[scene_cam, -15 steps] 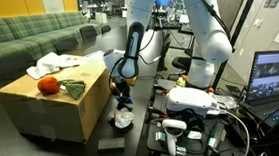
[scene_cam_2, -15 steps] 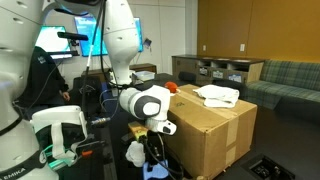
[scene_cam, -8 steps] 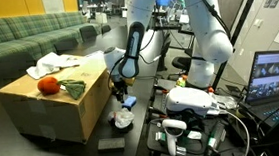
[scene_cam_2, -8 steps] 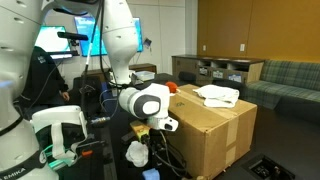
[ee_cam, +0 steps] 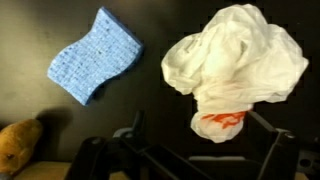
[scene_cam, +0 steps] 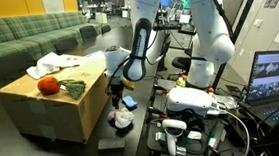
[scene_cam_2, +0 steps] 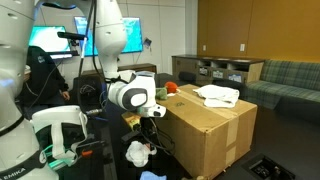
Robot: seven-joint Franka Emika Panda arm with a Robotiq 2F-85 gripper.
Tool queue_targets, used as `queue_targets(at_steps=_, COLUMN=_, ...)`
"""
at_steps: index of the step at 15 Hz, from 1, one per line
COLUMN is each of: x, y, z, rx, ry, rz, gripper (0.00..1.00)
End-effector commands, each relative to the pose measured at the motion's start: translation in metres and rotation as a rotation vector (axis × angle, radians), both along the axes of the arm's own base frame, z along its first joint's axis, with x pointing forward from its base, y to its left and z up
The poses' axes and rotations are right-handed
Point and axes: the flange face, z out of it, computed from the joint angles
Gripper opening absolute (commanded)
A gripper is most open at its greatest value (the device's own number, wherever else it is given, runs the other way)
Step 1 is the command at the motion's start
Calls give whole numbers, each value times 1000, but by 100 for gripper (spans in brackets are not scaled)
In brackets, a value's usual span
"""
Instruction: Put the objects on the box onto the table and the objects on the table on to the box
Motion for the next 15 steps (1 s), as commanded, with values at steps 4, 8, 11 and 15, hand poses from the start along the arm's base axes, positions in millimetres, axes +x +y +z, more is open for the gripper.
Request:
queue_targets(at_steps=4, x=-26, y=54, z=10, rx=101, ry=-59, rz=83, gripper=100)
queue_targets(at_steps=8, x=-32, y=64, z=7, rx=134, ry=-90, rz=110, gripper=100)
queue_targets(at_steps=11, x=-36, y=63, z=3, rx=145, ry=-104, rz=121, gripper=100)
queue_targets(at_steps=15, x=-40, y=62, z=-7, rx=136, ry=-106, rz=127, gripper=100)
